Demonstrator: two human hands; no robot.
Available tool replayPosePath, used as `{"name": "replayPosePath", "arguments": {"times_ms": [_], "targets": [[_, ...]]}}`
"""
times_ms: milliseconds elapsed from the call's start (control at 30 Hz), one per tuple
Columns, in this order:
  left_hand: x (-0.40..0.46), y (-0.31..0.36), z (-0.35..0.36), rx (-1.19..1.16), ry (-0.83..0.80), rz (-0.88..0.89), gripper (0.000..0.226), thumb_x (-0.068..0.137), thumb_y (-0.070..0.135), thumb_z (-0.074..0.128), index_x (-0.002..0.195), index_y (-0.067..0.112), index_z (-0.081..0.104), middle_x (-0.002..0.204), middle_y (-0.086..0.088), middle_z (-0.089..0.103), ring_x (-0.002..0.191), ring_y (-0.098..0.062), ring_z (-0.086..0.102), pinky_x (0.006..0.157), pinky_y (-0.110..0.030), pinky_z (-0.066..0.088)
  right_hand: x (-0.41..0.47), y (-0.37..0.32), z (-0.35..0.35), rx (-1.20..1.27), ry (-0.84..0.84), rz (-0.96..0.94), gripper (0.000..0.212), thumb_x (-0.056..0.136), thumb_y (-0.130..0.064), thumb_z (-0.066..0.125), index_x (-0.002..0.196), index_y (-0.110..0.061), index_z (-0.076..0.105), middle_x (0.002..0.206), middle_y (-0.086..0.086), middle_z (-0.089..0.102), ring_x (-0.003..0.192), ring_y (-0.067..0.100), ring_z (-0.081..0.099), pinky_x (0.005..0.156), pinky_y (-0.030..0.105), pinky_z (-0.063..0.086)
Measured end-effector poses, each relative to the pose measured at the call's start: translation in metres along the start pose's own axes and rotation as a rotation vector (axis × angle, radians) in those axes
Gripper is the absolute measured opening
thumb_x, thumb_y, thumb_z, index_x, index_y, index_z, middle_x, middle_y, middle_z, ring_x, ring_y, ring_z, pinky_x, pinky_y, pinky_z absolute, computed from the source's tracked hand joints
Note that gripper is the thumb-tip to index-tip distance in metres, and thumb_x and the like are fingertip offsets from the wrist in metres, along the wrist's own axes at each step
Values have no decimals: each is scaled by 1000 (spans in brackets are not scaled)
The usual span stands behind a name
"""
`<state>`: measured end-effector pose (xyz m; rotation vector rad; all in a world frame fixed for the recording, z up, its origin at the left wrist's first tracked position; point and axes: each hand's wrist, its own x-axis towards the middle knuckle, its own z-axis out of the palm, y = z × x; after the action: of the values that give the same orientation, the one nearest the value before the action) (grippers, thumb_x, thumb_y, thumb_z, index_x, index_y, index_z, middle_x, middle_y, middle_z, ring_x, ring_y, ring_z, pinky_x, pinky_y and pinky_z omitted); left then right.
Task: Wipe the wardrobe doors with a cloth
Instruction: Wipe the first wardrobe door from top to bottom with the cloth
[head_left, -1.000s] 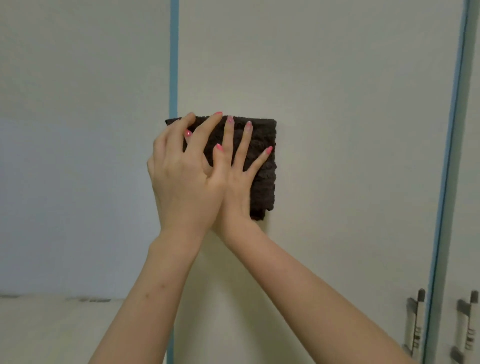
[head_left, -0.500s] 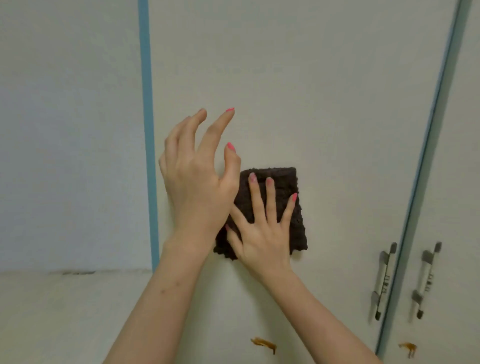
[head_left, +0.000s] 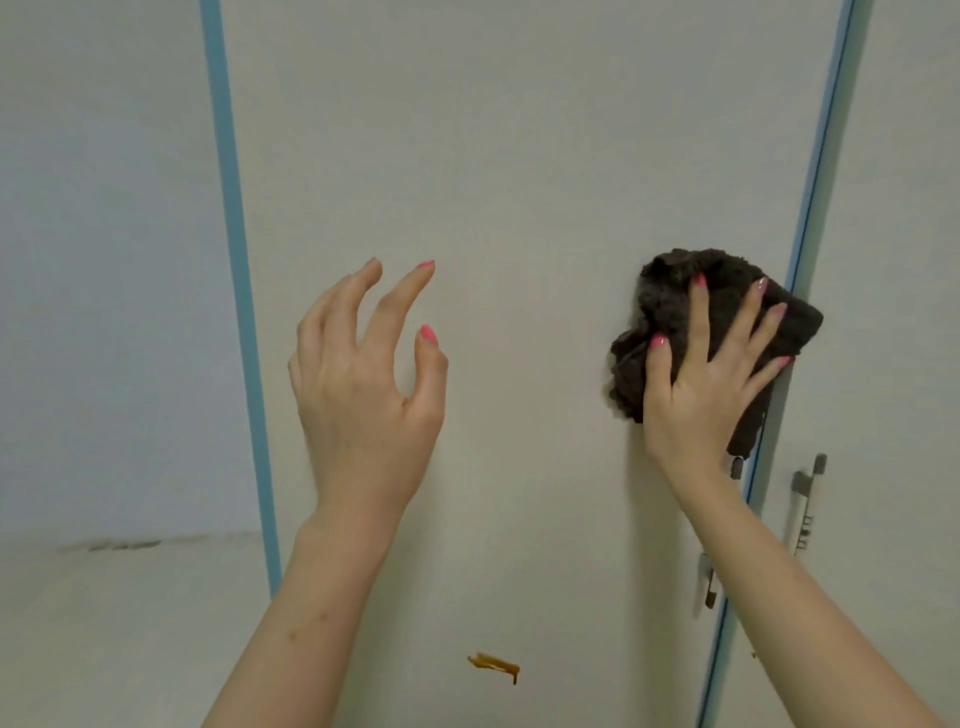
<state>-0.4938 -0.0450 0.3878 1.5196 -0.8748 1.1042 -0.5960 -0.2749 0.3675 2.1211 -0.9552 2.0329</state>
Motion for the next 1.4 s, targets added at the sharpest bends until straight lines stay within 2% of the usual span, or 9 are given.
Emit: {"name": "replayPosePath", "arguments": {"times_ms": [333,500,633,833,933,1000,1100,1300,1400], "targets": [[-37,-1,8,-7,-72,-59,40,89,29,41,127,32,54,135,-1,50,124,-20,41,102,-26,28,-155,54,19,-15,-158,-227,50,88,-35,42,136,-23,38,160,3,-8,146,32,-8,113,58,-6],[-51,-11,4,6,-101,-78,40,89,29,41,127,32,54,134,0,51,123,-18,41,100,-22,26,-158,66,18,-15,-174,-259,46,98,-49,27,134,-22,40,160,-1,-9,146,30,-7,113,58,-3],[-62,-19,-2,15,-113,-75,39,91,28,40,127,31,54,133,0,51,123,-18,42,102,-22,26,-165,31,25,-32,-163,-173,51,98,-50,24,140,-24,34,159,5,-12,145,36,-10,111,65,-2],[-64,-26,-10,17,-76,-102,35,93,25,42,124,27,58,134,-4,52,122,-23,45,104,-24,27,-182,-87,48,-43,-177,-381,65,91,-54,40,149,-40,12,158,11,-16,143,42,-11,107,71,0],[-66,-34,-16,14,-12,-155,35,93,21,43,124,26,58,136,-4,50,123,-21,43,105,-28,30,-178,-149,52,44,-160,-283,54,100,-52,15,148,-40,-4,157,16,4,142,44,5,106,71,8],[-69,-40,-17,17,11,-161,37,92,19,42,126,25,57,138,-5,49,125,-19,41,106,-30,31,-175,-176,56,70,-156,-213,46,101,-47,2,146,-37,7,152,15,15,140,43,12,105,69,12],[-77,-48,-15,17,4,-181,38,93,19,42,128,24,56,140,-4,47,127,-18,38,107,-30,30,-187,-188,69,6,-176,-172,48,103,-43,6,148,-33,18,155,12,6,144,41,-2,109,67,12],[-112,-54,-16,12,57,-196,36,93,17,42,126,23,56,139,-6,48,128,-24,38,109,-33,30,-260,-157,68,-38,-248,-349,51,103,-30,-2,150,-13,-10,151,10,13,136,28,28,107,61,25],[-126,-57,-17,-2,39,-173,36,94,17,41,126,24,55,140,-6,47,130,-23,36,110,-27,24,-308,-124,67,-193,-384,-507,68,95,-51,33,151,-24,5,155,1,14,145,20,17,112,58,11]]}}
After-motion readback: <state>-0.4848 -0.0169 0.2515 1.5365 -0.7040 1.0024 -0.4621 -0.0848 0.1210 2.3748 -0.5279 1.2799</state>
